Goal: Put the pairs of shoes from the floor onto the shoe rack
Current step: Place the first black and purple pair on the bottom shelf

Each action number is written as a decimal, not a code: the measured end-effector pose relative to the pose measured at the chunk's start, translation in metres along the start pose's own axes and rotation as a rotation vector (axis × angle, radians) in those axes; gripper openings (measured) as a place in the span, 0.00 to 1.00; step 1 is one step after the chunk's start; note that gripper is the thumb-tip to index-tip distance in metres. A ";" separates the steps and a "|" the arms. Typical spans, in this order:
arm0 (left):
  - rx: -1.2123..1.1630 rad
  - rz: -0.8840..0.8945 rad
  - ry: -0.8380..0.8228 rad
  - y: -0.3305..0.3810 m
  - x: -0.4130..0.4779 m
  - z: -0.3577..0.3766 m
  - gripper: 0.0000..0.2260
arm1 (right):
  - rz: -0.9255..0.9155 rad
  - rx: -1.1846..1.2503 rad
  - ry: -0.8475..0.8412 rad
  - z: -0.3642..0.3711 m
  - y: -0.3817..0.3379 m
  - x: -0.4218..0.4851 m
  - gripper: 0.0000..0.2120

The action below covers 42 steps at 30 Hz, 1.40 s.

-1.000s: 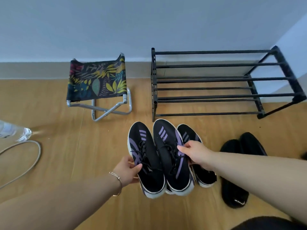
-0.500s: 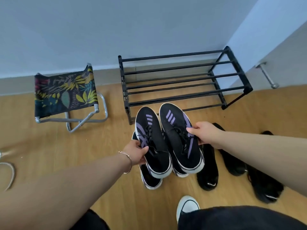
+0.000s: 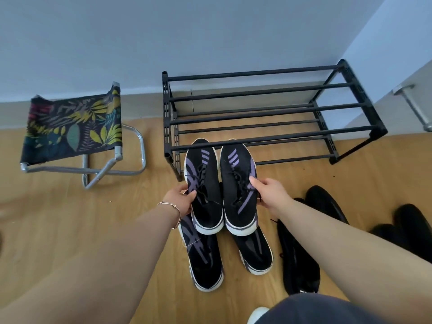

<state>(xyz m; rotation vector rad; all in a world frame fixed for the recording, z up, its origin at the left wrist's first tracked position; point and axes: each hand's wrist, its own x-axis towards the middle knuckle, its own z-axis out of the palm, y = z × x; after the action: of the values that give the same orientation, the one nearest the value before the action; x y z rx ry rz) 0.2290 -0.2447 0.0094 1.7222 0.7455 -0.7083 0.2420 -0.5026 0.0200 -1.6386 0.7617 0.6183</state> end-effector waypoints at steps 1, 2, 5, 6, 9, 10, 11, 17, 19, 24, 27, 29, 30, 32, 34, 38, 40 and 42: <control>0.033 0.017 0.014 -0.002 0.004 0.000 0.22 | 0.004 -0.006 -0.008 0.001 0.003 0.004 0.16; 0.050 0.032 0.029 -0.004 0.008 0.000 0.23 | 0.005 -0.014 -0.020 0.002 0.007 0.009 0.17; 0.064 0.052 0.041 -0.014 0.010 -0.001 0.24 | 0.019 -0.034 -0.102 -0.004 0.014 0.010 0.24; 0.053 0.050 0.034 -0.018 0.009 0.000 0.24 | 0.027 -0.033 -0.146 -0.007 0.016 0.008 0.25; -0.036 0.037 0.006 -0.030 0.000 0.002 0.27 | 0.058 -0.039 -0.288 -0.015 0.027 -0.002 0.27; -0.059 0.029 0.007 -0.034 -0.003 0.004 0.28 | 0.061 -0.040 -0.311 -0.017 0.033 -0.004 0.29; -0.077 0.010 0.014 -0.038 -0.006 0.006 0.29 | 0.061 -0.028 -0.330 -0.019 0.039 -0.005 0.31; -0.199 -0.111 0.039 -0.064 -0.022 0.022 0.28 | 0.071 0.061 -0.133 -0.013 0.072 -0.011 0.33; -0.247 -0.122 0.037 -0.069 -0.026 0.027 0.26 | 0.061 0.002 -0.114 -0.008 0.079 -0.015 0.28; -0.353 -0.104 0.103 -0.068 -0.029 0.041 0.24 | -0.026 -0.066 -0.045 0.000 0.081 -0.016 0.17; -0.411 -0.076 0.116 -0.068 -0.027 0.045 0.22 | -0.065 -0.019 -0.021 -0.002 0.076 -0.008 0.16; -0.460 -0.057 0.119 -0.062 -0.020 0.045 0.20 | -0.108 -0.023 -0.011 -0.005 0.063 -0.002 0.15; -0.478 -0.045 0.121 -0.057 -0.015 0.045 0.19 | -0.137 -0.040 -0.004 -0.006 0.055 0.002 0.14; -0.489 -0.016 0.120 -0.041 -0.005 0.044 0.17 | -0.182 -0.066 0.003 -0.006 0.037 0.012 0.12; -0.481 0.007 0.127 -0.024 0.006 0.042 0.16 | -0.207 -0.081 0.017 -0.002 0.021 0.024 0.15; -0.452 0.007 0.171 -0.005 0.025 0.040 0.18 | -0.188 -0.031 0.047 0.003 -0.002 0.051 0.21; -0.427 -0.003 0.190 -0.003 0.033 0.039 0.21 | -0.168 -0.007 0.048 0.004 -0.005 0.063 0.23; -0.418 -0.015 0.193 -0.003 0.037 0.038 0.22 | -0.151 0.015 0.023 0.004 -0.003 0.069 0.23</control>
<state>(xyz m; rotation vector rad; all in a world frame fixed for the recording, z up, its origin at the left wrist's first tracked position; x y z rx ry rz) 0.2463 -0.2755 -0.0305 1.4122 0.9648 -0.3643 0.2888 -0.5083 -0.0303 -1.6750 0.6512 0.4863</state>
